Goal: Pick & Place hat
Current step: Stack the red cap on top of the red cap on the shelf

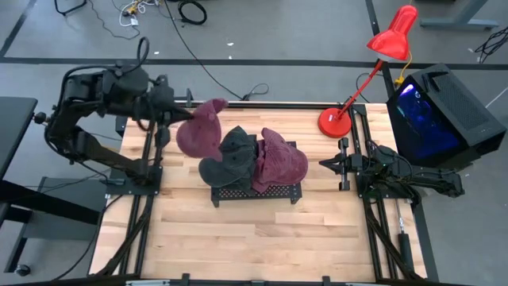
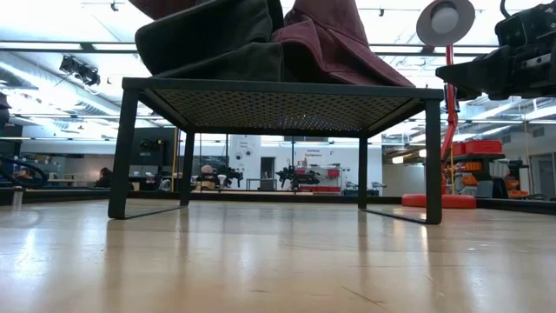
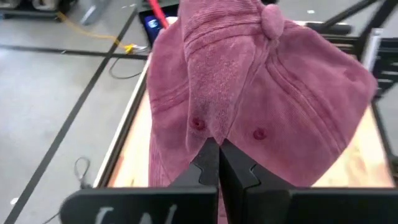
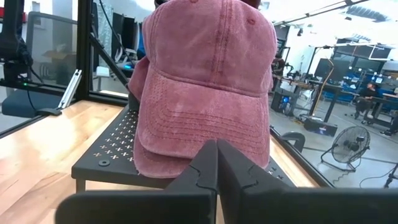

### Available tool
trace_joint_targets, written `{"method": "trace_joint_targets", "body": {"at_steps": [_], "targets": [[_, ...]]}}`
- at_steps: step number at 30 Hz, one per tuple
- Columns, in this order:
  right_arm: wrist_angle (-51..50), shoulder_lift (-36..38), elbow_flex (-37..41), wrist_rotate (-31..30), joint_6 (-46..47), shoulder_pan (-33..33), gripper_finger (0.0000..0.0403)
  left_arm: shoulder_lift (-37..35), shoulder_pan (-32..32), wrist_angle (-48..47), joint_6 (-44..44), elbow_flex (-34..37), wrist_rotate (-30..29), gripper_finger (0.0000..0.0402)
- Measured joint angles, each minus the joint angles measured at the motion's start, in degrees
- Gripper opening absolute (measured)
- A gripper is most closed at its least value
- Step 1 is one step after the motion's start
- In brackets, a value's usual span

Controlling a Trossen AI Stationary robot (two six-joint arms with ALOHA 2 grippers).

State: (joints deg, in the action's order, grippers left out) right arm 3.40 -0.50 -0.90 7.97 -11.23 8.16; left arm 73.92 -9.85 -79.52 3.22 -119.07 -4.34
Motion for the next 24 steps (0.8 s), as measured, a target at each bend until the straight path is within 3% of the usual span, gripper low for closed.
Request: {"method": "trace_joint_targets", "body": {"at_steps": [14, 24], "targets": [[0.0, -0.01, 0.0, 0.02, -0.01, 0.0, 0.0004, 0.73, 19.23, 0.49, -2.59, 0.03, -0.07, 0.0], [0.29, -0.01, 0.02, 0.02, -0.01, 0.0, 0.0004, 5.21, 30.46, 4.05, 2.74, 0.23, 0.09, 0.0]]}}
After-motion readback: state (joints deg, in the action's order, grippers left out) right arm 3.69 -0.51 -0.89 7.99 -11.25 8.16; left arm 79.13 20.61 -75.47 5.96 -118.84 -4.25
